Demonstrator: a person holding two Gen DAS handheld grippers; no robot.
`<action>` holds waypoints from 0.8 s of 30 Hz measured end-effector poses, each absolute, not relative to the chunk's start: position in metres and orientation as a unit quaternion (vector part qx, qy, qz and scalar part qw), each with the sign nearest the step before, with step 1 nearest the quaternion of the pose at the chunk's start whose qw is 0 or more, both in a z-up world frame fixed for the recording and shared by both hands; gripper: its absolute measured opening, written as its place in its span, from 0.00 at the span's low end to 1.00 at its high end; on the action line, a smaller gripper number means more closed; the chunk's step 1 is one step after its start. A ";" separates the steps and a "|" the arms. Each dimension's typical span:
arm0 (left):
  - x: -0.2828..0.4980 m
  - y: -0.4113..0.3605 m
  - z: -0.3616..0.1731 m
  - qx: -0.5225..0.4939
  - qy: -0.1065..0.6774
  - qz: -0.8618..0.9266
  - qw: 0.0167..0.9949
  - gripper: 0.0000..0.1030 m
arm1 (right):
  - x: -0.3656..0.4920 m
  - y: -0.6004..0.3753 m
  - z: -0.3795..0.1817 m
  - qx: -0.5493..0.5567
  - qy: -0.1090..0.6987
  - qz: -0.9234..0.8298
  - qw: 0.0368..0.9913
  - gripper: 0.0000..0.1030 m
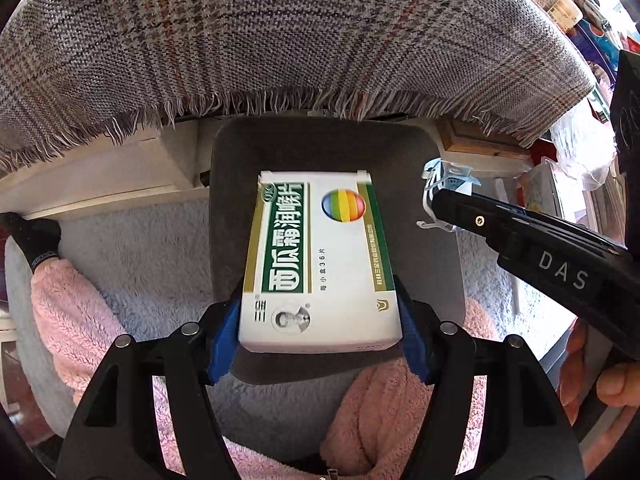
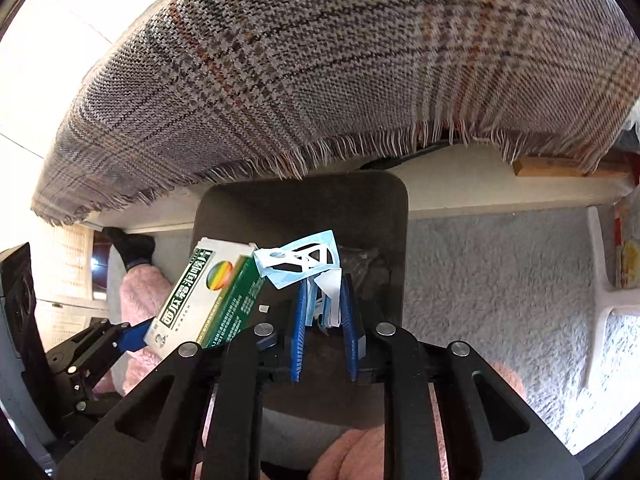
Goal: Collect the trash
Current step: 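Lower box and tag over the bin and open both tools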
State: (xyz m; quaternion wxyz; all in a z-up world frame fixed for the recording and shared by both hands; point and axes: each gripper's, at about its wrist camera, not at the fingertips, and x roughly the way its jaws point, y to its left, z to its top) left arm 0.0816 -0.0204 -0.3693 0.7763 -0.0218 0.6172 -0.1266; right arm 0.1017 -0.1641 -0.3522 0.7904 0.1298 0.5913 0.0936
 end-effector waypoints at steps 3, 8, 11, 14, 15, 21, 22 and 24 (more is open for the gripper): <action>0.083 -0.017 -0.364 -0.015 0.610 -0.120 0.783 0.67 | 0.101 -0.167 -0.348 0.131 0.586 0.086 0.795 0.32; 0.079 -0.010 -0.346 -0.012 0.594 -0.113 0.796 0.79 | 0.098 -0.182 -0.333 0.147 0.565 0.073 0.809 0.61; 0.077 -0.006 -0.332 -0.014 0.582 -0.111 0.805 0.84 | 0.093 -0.190 -0.319 0.155 0.549 0.070 0.818 0.76; 0.074 -0.011 -0.318 -0.015 0.567 -0.109 0.816 0.88 | 0.089 -0.199 -0.300 0.161 0.527 0.063 0.832 0.91; 0.072 -0.011 -0.311 -0.016 0.561 -0.110 0.820 0.90 | 0.086 -0.203 -0.292 0.160 0.517 0.057 0.839 0.93; 0.064 -0.007 -0.269 -0.023 0.521 -0.111 0.846 0.92 | 0.084 -0.228 -0.254 0.168 0.481 0.040 0.860 0.97; 0.065 -0.005 -0.259 -0.023 0.515 -0.113 0.850 0.92 | 0.086 -0.233 -0.248 0.167 0.477 0.036 0.862 0.97; 0.067 -0.009 -0.247 -0.017 0.503 -0.116 0.856 0.92 | 0.088 -0.240 -0.240 0.165 0.470 0.029 0.867 0.97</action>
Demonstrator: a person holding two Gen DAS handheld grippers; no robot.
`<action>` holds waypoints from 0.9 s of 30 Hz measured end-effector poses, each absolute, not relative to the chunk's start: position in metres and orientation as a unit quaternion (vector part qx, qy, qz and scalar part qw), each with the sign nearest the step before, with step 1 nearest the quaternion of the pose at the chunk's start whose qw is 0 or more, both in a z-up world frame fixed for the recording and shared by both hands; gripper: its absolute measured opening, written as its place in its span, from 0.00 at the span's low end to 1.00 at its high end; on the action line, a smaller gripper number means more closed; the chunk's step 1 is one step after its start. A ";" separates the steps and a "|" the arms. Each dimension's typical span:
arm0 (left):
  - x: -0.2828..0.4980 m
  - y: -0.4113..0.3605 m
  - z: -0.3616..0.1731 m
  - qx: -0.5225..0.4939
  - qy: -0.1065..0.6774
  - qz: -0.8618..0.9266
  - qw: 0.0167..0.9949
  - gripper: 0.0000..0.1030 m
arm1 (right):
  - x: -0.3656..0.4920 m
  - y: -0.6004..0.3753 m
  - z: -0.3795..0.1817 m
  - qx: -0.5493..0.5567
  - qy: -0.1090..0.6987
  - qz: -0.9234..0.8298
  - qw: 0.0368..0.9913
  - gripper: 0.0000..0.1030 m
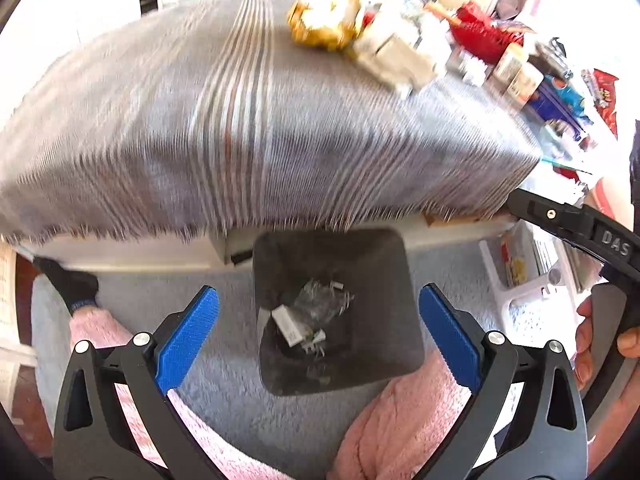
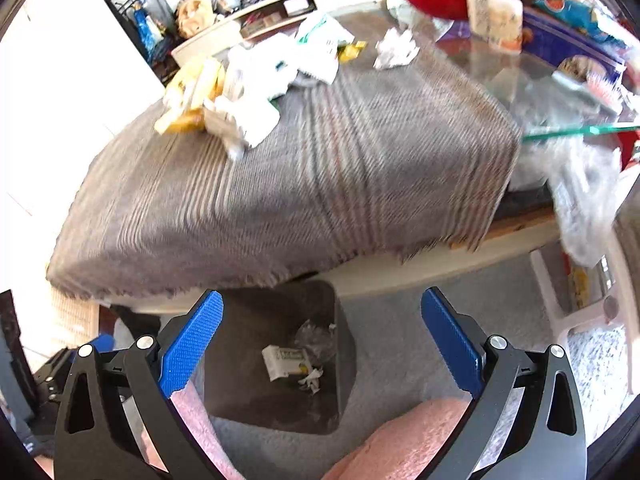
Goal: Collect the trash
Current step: 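Lower box and tag over the bin and open both tools, then grasp the yellow snack wrapper with the left tool while right grasps white paper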
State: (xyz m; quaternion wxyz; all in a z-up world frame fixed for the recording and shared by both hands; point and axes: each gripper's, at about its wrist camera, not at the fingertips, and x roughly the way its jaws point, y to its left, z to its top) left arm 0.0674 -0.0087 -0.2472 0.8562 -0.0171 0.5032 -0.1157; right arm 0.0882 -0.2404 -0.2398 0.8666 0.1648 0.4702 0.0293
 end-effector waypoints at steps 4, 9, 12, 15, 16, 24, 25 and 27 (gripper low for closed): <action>0.085 -0.014 -0.225 -0.020 0.485 -0.116 0.866 0.92 | 0.100 -0.251 -0.220 0.164 0.455 0.024 0.875 0.97; 0.113 -0.017 -0.199 -0.011 0.463 -0.109 0.879 0.92 | 0.126 -0.252 -0.197 0.156 0.434 0.028 0.887 0.97; 0.134 -0.018 -0.189 -0.004 0.451 -0.106 0.886 0.92 | 0.149 -0.250 -0.186 0.157 0.427 0.030 0.890 0.97; 0.158 -0.018 -0.180 0.003 0.443 -0.099 0.891 0.92 | 0.173 -0.243 -0.176 0.149 0.418 0.037 0.896 0.96; 0.165 -0.017 -0.178 0.004 0.441 -0.097 0.892 0.92 | 0.182 -0.240 -0.173 0.148 0.416 0.039 0.896 0.94; 0.222 -0.018 -0.168 0.004 0.426 -0.096 0.900 0.92 | 0.239 -0.224 -0.180 0.145 0.429 0.060 0.889 0.77; 0.230 -0.020 -0.169 0.003 0.426 -0.097 0.900 0.92 | 0.244 -0.223 -0.182 0.143 0.431 0.062 0.889 0.74; 0.245 -0.023 -0.172 0.003 0.428 -0.098 0.899 0.92 | 0.253 -0.220 -0.187 0.140 0.436 0.065 0.886 0.70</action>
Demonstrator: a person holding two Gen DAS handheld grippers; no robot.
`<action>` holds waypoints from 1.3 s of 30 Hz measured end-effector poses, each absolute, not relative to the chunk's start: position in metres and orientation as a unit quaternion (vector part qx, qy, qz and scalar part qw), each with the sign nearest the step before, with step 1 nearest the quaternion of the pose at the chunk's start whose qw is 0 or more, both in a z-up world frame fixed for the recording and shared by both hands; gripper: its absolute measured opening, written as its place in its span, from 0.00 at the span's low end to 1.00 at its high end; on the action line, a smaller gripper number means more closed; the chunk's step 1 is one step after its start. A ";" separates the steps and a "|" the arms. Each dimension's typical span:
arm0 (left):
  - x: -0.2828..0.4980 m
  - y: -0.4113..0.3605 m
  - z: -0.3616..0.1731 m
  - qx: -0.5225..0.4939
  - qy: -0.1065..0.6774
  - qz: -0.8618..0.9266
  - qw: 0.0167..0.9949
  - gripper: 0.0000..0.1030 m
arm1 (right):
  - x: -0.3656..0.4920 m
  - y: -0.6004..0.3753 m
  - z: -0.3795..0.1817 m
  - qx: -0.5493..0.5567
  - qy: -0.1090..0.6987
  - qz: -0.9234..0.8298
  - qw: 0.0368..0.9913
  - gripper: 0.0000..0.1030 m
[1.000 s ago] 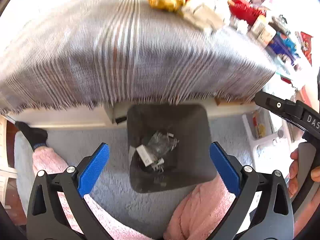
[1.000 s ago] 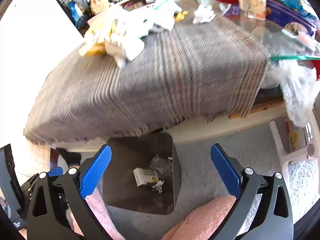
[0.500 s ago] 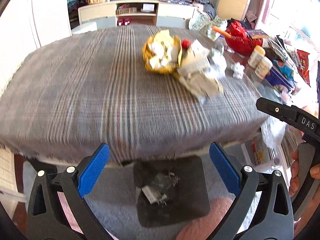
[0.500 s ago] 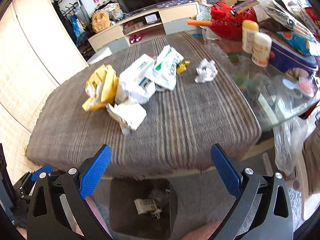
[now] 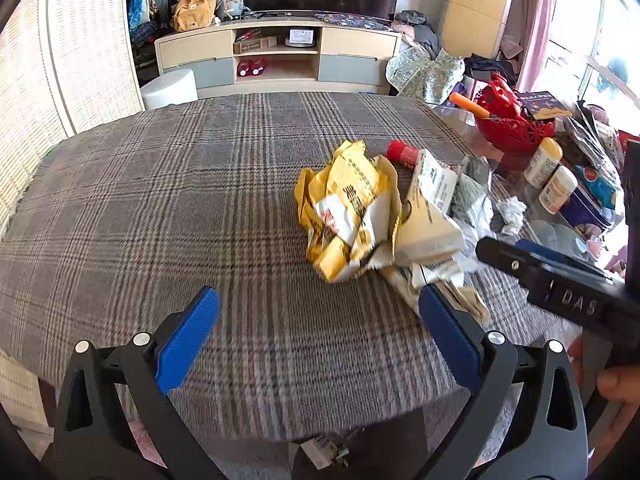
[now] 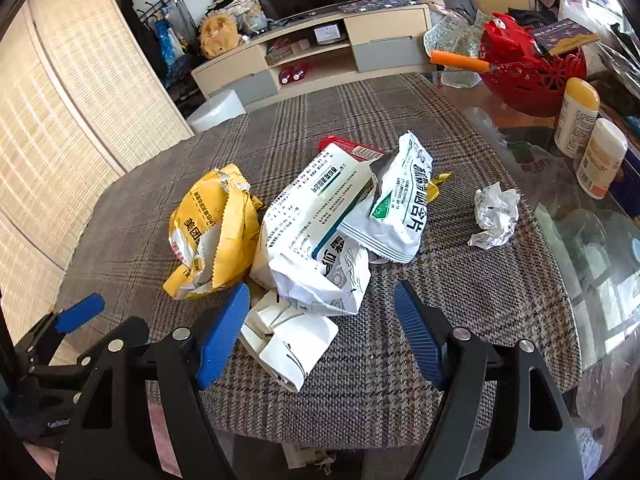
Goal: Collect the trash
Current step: 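Grasp the yellow snack wrapper with the left tool while right grasps white paper, then carry wrapper and paper over the bin and open both tools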
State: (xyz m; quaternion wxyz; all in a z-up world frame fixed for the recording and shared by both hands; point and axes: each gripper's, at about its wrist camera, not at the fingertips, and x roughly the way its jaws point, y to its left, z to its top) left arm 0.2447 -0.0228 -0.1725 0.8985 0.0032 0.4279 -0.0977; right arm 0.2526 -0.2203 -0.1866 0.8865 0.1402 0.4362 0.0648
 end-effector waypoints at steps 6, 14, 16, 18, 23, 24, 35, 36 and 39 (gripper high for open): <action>0.278 -0.034 -0.191 0.004 0.444 -0.111 0.889 0.91 | 0.268 -0.215 -0.201 0.132 0.448 0.075 0.881 0.51; 0.299 -0.041 -0.214 -0.009 0.467 -0.138 0.873 0.59 | 0.270 -0.227 -0.212 0.143 0.446 0.092 0.879 0.23; 0.300 -0.044 -0.215 -0.005 0.466 -0.142 0.873 0.51 | 0.269 -0.229 -0.212 0.141 0.442 0.089 0.882 0.22; 0.302 -0.045 -0.218 0.000 0.470 -0.144 0.871 0.49 | 0.267 -0.233 -0.212 0.145 0.440 0.087 0.882 0.21; 0.307 -0.045 -0.230 -0.007 0.484 -0.150 0.862 0.35 | 0.261 -0.237 -0.215 0.143 0.443 0.084 0.881 0.20; 0.307 -0.046 -0.232 -0.010 0.485 -0.154 0.861 0.32 | 0.260 -0.237 -0.216 0.142 0.445 0.084 0.880 0.20; 0.290 -0.047 -0.220 -0.012 0.471 -0.164 0.867 0.12 | 0.237 -0.243 -0.199 0.143 0.423 0.082 0.891 0.19; 0.285 -0.045 -0.215 -0.013 0.466 -0.163 0.869 0.12 | 0.234 -0.242 -0.195 0.142 0.421 0.084 0.892 0.19; 0.268 -0.039 -0.200 -0.013 0.453 -0.160 0.877 0.12 | 0.222 -0.239 -0.181 0.138 0.410 0.088 0.897 0.19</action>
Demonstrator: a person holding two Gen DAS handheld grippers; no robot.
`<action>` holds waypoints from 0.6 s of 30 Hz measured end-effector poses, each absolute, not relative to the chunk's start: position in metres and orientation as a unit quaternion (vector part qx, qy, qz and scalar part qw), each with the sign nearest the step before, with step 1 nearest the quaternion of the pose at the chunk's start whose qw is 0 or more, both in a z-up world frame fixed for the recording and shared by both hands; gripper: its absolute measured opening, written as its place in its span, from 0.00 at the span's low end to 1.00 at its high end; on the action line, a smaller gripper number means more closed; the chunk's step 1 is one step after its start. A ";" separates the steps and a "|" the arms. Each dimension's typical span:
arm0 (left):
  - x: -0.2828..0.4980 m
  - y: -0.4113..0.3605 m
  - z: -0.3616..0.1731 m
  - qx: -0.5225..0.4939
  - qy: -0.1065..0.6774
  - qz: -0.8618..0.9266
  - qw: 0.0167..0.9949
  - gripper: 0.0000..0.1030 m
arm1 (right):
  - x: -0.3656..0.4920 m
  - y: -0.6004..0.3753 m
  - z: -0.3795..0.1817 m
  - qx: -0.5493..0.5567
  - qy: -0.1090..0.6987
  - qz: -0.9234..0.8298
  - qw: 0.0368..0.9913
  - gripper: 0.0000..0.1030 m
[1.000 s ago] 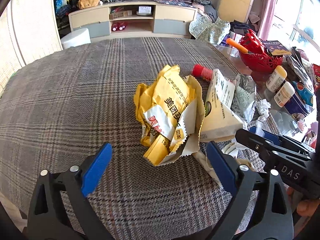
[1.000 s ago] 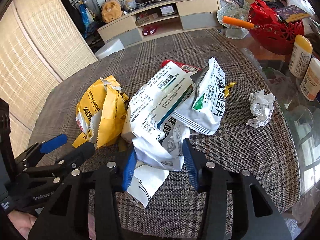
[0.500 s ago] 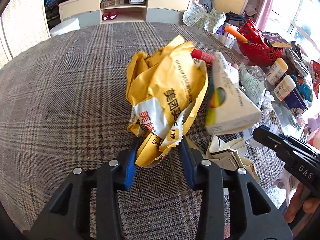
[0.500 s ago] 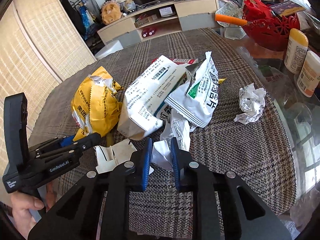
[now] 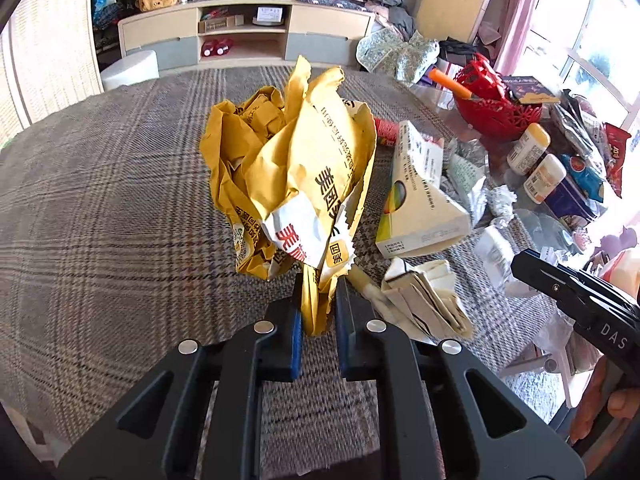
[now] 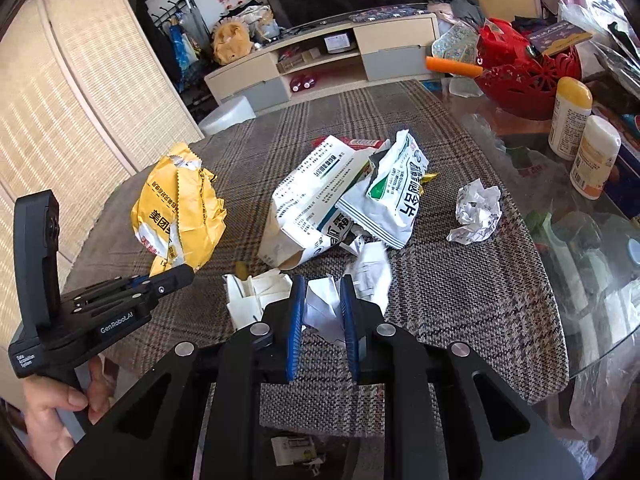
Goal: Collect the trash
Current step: 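Carry wrapper and paper over the bin and open both tools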
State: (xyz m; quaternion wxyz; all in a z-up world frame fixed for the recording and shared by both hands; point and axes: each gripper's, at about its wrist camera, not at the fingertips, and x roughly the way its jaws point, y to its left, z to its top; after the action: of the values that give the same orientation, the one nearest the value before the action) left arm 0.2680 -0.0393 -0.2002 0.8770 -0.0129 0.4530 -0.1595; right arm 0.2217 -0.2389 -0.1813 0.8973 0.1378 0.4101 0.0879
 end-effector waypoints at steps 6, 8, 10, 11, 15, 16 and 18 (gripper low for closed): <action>0.217 -0.030 -0.173 -0.005 0.438 -0.155 0.886 0.12 | 0.188 -0.228 -0.157 0.128 0.393 0.102 0.905 0.19; 0.198 -0.028 -0.167 -0.005 0.435 -0.155 0.887 0.12 | 0.171 -0.223 -0.149 0.124 0.388 0.108 0.907 0.19; 0.176 -0.025 -0.162 -0.007 0.434 -0.156 0.887 0.12 | 0.156 -0.221 -0.145 0.123 0.385 0.112 0.908 0.19; 0.168 -0.025 -0.160 -0.008 0.433 -0.157 0.887 0.12 | 0.148 -0.219 -0.143 0.124 0.385 0.116 0.907 0.19; 0.125 -0.019 -0.160 -0.013 0.434 -0.159 0.887 0.12 | 0.114 -0.210 -0.143 0.127 0.387 0.129 0.904 0.19; 0.115 -0.018 -0.161 -0.014 0.435 -0.159 0.886 0.12 | 0.107 -0.208 -0.144 0.126 0.388 0.132 0.903 0.19; 0.097 -0.017 -0.166 -0.019 0.438 -0.162 0.884 0.12 | 0.092 -0.204 -0.147 0.124 0.391 0.136 0.902 0.19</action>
State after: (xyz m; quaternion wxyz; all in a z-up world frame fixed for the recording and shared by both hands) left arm 0.0971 -0.0169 -0.1655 0.8840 -0.0188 0.4381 -0.1623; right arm 0.0917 -0.2038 -0.1468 0.9018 0.1240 0.3911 0.1358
